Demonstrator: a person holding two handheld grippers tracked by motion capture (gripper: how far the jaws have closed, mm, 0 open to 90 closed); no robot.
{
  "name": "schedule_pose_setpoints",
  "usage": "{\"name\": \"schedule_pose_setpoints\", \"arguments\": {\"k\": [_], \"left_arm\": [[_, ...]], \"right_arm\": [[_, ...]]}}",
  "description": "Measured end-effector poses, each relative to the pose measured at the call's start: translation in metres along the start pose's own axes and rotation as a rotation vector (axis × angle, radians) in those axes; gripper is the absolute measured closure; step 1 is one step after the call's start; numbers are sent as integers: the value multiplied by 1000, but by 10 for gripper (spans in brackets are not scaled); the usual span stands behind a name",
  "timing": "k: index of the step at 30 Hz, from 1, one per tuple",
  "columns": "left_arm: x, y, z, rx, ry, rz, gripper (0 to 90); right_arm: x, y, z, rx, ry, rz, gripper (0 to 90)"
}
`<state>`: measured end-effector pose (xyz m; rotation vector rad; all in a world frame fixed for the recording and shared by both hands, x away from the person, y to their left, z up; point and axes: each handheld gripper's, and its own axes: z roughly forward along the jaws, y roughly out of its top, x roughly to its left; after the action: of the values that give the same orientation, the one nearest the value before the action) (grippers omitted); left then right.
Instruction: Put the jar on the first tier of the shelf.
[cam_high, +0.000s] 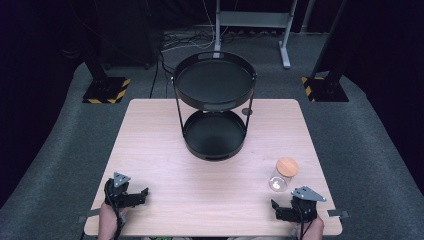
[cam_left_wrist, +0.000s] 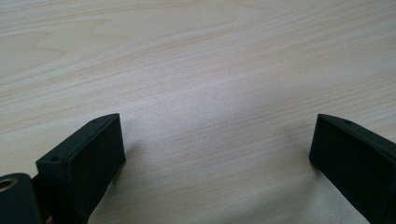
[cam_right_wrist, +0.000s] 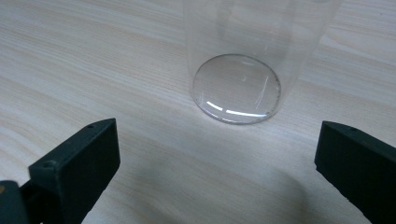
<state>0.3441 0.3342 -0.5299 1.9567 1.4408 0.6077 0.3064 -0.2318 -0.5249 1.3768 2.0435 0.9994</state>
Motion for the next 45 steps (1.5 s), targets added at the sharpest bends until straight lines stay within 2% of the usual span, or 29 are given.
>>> {"name": "schedule_pose_setpoints", "arguments": {"k": [17,28,40,45], "left_arm": [[0,0,0,0,-1,-1,31],[0,0,0,1,-1,-1,31],[0,0,0,1,-1,-1,32],[0,0,0,-1,3,-7,32]], "right_arm": [[-1,13,-1,11,-8,-28,0],[-6,22,-3,-13,-16,-23,0],[-7,36,-2,-31,-33,-43,0],[-13,44,4,-36,0,-39,0]]}}
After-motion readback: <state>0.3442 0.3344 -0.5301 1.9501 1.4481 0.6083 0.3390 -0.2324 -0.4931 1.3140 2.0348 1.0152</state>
